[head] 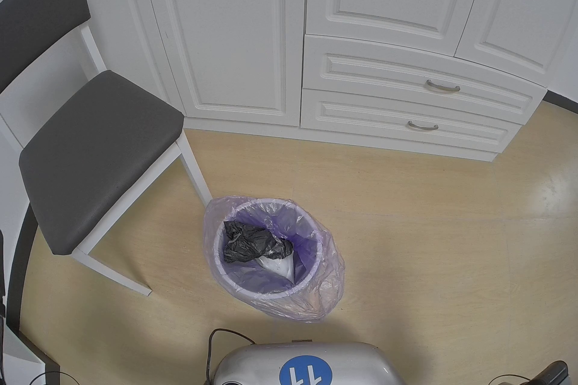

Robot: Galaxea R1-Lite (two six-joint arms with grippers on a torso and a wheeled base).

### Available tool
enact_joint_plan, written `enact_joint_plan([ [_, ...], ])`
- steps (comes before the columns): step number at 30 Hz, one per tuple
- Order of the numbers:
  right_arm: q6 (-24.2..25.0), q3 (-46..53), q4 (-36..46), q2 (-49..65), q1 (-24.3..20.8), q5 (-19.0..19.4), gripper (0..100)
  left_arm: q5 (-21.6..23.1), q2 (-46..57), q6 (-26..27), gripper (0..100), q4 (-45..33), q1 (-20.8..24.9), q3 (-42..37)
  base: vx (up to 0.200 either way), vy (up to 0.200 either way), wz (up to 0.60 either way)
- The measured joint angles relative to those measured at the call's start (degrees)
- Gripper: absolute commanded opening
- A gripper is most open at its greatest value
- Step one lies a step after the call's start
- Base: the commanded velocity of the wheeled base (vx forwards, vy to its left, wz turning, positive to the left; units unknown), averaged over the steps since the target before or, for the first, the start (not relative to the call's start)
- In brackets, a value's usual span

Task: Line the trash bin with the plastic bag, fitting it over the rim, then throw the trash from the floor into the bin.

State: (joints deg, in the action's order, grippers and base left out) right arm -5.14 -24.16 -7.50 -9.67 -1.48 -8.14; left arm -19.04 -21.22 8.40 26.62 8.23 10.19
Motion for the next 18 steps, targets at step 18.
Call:
enact_joint_plan([
  [18, 10.2, 13.89, -4.51, 8.9, 1.34, 10.06, 100, 3.74, 18.42, -12.31, 100, -10.9, -7.41, -9.09, 0.0, 0.0, 0.0],
])
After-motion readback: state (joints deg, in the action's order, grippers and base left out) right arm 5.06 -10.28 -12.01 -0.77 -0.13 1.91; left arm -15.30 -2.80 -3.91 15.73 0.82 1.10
